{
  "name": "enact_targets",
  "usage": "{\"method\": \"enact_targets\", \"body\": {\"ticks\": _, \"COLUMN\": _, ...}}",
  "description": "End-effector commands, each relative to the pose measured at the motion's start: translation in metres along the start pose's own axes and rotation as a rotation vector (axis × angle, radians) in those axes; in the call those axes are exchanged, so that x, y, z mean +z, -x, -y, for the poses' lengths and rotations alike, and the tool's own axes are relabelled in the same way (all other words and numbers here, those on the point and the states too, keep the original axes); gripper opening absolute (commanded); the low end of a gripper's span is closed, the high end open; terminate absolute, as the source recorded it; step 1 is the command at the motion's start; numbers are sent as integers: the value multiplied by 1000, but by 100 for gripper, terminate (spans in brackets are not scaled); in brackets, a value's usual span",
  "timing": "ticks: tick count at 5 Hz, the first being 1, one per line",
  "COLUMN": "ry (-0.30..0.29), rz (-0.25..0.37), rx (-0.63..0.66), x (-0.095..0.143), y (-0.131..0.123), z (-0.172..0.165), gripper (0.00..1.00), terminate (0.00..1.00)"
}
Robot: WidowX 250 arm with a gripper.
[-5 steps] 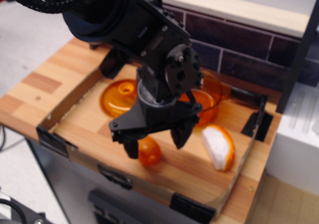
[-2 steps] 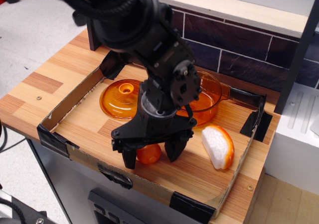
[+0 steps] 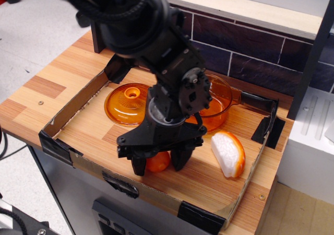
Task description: Put carrot in pot
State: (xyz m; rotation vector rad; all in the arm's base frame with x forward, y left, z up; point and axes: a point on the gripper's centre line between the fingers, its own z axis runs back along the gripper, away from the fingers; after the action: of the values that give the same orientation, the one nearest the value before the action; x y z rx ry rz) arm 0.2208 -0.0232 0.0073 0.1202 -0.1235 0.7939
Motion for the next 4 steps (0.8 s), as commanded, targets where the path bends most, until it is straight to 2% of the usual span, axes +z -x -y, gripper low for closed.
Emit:
{"method": "enact_targets", "body": {"ticks": 1, "ry": 65, "rz": 1, "rx": 37, "x": 50, "y": -20, "z": 11, "gripper": 0, "terminate": 0}}
{"method": "enact_targets", "body": {"ticks": 2, "ry": 99, "rz": 0, "rx": 64, "x": 78, "y": -30, "z": 27, "gripper": 0, "terminate": 0}}
{"method": "enact_targets", "body": {"ticks": 3, "ry": 134, "rz": 0, "rx": 82, "x": 91, "y": -38, "z": 56, "gripper": 0, "terminate": 0}}
{"method": "enact_targets", "body": {"ticks": 4, "ry": 132, "rz": 20, "rx": 94, "x": 90, "y": -47, "z": 79, "gripper": 0, "terminate": 0}}
